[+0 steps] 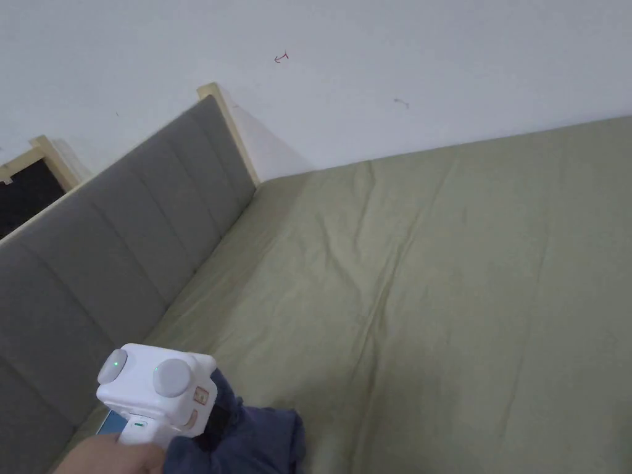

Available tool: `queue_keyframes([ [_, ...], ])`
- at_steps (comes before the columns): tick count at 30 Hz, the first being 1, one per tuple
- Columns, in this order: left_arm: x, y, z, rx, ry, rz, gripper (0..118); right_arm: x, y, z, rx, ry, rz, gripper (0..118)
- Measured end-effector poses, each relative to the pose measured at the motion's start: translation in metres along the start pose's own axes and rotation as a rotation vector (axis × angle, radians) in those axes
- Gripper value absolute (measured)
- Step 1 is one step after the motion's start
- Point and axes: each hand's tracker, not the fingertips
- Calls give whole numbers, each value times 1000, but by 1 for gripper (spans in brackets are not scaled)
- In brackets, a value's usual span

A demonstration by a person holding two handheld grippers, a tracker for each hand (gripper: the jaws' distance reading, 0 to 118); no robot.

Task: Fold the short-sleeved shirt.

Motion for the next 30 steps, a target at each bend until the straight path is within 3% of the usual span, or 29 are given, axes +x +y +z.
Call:
queue_keyframes([
  [1, -7, 0, -4, -5, 36, 20, 35, -1, 1, 1, -1, -3, -2, 0],
  [2, -12, -1, -7, 5, 114, 5, 62, -1, 1, 1, -4, -4, -5, 0],
  [3, -17, -2, -6, 21, 151, -2, 68, -2, 0, 2, -6, -3, -7, 0],
  [7, -38, -10, 15, 93, 71, 79, 68, -6, 0, 8, 0, -15, 10, 0],
  [8, -39, -15, 27, 135, 8, 128, 75, -6, 1, 10, 8, -22, 18, 0],
  [12, -23, -42, 72, 423, -452, 338, 103, -7, 6, 20, 50, -32, 17, 0],
  [15, 28, -60, 102, 564, -679, 367, 104, -6, 9, 29, 78, -30, 7, 0],
  [18, 103, -78, 135, 650, -702, 321, 103, -8, 11, 41, 103, -35, 16, 0],
  [19, 126, -82, 144, 666, -703, 302, 102, -9, 11, 46, 118, -37, 19, 0],
  [20, 145, -85, 148, 699, -699, 302, 92, -10, 11, 52, 142, -35, 23, 0],
  [21, 166, -92, 156, 749, -707, 304, 76, -11, 10, 58, 189, -39, 27, 0],
  [24, 218, -104, 177, 903, -680, 218, 48, -18, 7, 82, 360, -101, 59, 0],
  [25, 236, -110, 184, 947, -598, 202, 14, -21, 6, 90, 422, -124, 79, 0],
  [26, 253, -117, 191, 1013, -549, 207, 0, -23, 4, 99, 504, -147, 95, 0],
  [28, 274, -124, 200, 1071, -579, 216, 0, -26, 0, 115, 656, -211, 112, 0],
  [30, 293, -134, 219, 1154, -500, 209, 0, -18, -4, 125, 784, -278, 118, 0],
])
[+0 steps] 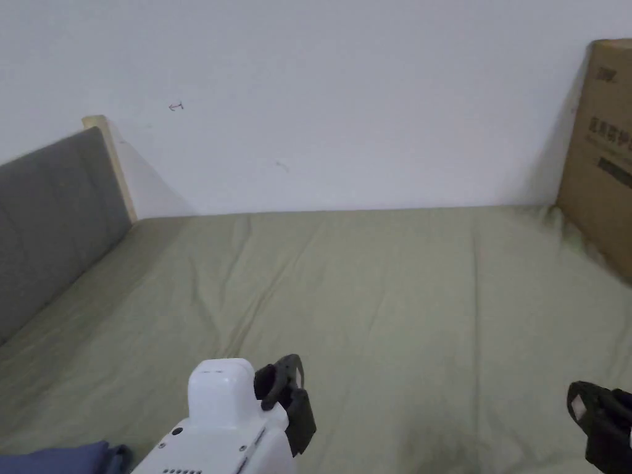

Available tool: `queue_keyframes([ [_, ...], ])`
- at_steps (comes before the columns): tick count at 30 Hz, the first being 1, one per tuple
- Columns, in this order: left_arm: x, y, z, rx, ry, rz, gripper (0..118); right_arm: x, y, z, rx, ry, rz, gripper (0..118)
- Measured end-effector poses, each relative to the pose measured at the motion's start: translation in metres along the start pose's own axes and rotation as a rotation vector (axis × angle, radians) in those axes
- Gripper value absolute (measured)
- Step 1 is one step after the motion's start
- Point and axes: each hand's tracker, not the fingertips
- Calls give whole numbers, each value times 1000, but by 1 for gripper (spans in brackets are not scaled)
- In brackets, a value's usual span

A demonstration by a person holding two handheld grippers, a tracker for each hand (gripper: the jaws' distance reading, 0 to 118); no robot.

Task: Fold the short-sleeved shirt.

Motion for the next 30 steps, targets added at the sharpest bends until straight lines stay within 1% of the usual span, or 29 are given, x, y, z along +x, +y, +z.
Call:
queue_keyframes([
  [1, 11, 3, 6, 44, 36, -41, 0, 1, 5, 8, 49, -20, -7, 0],
  [3, 26, 6, 16, 142, 82, -111, 0, 4, 14, 21, 144, -28, -19, 0],
  [4, 31, 9, 22, 181, 99, -132, 0, 4, 17, 27, 178, -37, -10, 0],
  [5, 36, 10, 27, 219, 115, -141, 0, 4, 19, 31, 215, -55, 16, 0],
  [7, 43, 14, 36, 260, 133, -148, 0, 1, 20, 38, 256, -72, 64, 0],
  [11, 49, 20, 48, 282, 153, -164, 0, -3, 17, 46, 266, -46, 74, 0],
  [12, 49, 22, 50, 283, 158, -167, 0, -4, 16, 48, 267, -43, 78, 1],
  [13, 48, 23, 51, 280, 156, -167, 1, -5, 15, 49, 270, -43, 87, 12],
  [14, 47, 23, 52, 273, 147, -164, 15, -8, 14, 50, 278, -52, 104, 34],
  [15, 46, 25, 53, 264, 136, -156, 58, -12, 14, 50, 280, -62, 119, 75],
  [16, 45, 26, 52, 253, 126, -150, 88, -13, 14, 50, 281, -68, 124, 99],
  [17, 44, 26, 51, 240, 118, -143, 100, -14, 13, 50, 285, -73, 128, 109],
  [18, 44, 23, 52, 246, 123, -143, 99, -14, 12, 52, 291, -74, 128, 115],
  [19, 44, 23, 53, 252, 128, -144, 100, -16, 12, 53, 294, -74, 131, 116],
  [22, 43, 22, 54, 241, 125, -144, 104, -20, 13, 51, 276, -74, 144, 116],
  [23, 42, 21, 51, 214, 122, -131, 106, -21, 14, 52, 270, -76, 150, 116],
  [24, 42, 24, 45, 132, 126, -128, 107, -22, 14, 52, 271, -78, 152, 116],
  [25, 41, 23, 41, 117, 108, -133, 110, -22, 14, 52, 271, -81, 152, 116],
  [30, 44, 11, 45, 149, 184, -163, 109, -24, 14, 52, 261, -78, 139, 116],
])
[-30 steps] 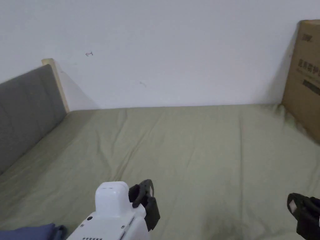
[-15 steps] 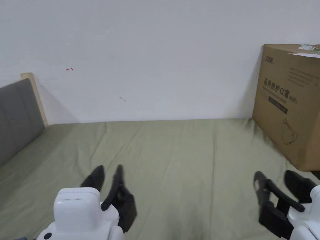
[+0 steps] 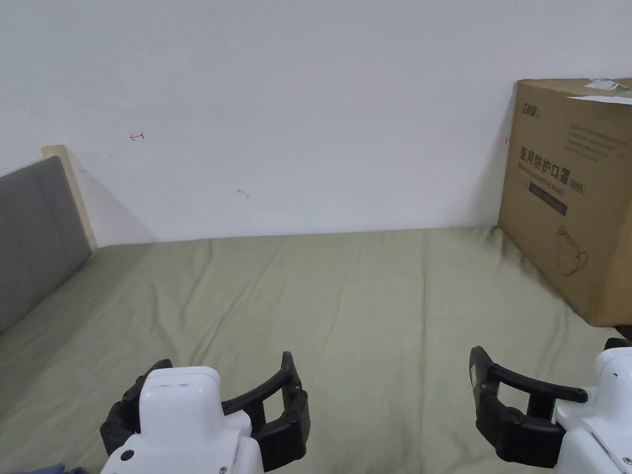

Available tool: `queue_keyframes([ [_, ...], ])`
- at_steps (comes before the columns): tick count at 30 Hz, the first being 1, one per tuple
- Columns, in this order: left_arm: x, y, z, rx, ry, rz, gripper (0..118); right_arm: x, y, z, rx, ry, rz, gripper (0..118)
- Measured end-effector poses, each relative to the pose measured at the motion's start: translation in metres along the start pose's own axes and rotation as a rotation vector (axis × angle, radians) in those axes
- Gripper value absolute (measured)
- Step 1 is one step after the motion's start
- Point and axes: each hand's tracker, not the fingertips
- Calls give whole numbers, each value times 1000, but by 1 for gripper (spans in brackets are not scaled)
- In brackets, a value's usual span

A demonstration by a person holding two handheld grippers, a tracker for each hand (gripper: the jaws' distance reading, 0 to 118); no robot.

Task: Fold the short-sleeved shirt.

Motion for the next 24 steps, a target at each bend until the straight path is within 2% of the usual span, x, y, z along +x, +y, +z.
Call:
queue_keyframes([
  [10, -5, 10, 1, 17, -21, 59, 109, -6, -1, -3, -27, 12, 18, 116],
  [13, 2, 12, 0, 5, 62, 43, 109, -7, -1, -5, -39, 17, 21, 116],
  [17, 2, 11, -3, -17, 31, 54, 109, -8, -3, -7, -61, 23, 15, 116],
  [24, 6, 12, -9, -33, 95, 14, 109, -6, -5, -10, -79, 24, 7, 116],
])
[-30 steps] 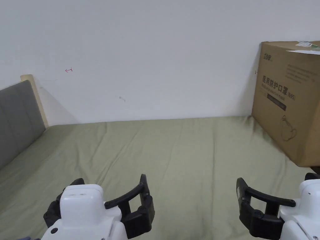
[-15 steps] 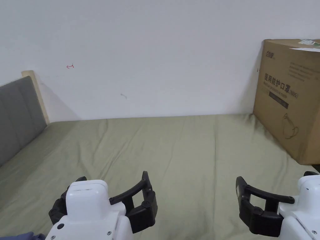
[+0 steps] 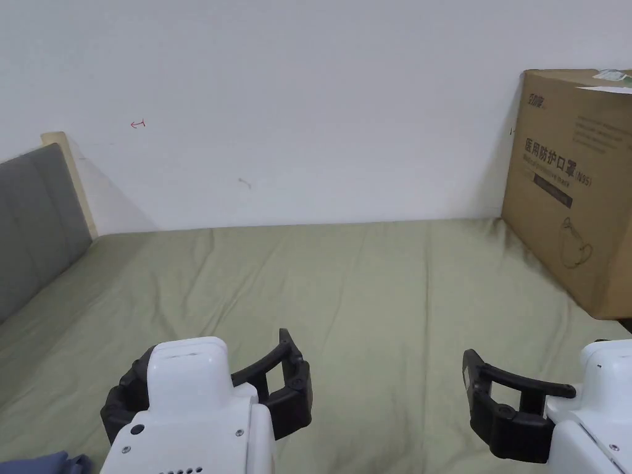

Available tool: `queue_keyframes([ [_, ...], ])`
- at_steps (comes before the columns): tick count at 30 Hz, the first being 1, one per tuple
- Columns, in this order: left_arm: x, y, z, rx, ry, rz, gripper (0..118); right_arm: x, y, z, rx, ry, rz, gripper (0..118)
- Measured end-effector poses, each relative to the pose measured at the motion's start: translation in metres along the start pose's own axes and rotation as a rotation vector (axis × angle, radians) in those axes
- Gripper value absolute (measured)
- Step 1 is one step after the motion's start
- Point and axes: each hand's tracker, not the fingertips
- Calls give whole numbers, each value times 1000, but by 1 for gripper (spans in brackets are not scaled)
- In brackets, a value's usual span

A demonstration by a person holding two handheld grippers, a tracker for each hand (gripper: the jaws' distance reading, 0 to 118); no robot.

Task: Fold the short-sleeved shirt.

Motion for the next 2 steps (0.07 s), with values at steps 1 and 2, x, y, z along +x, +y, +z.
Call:
queue_keyframes([
  [1, -1, -1, 0, -3, -6, 9, 109, 1, 0, 0, -1, -1, 0, 116],
  [2, -2, -2, 0, -10, -17, 17, 109, 1, -1, 0, -3, -3, 1, 116],
])
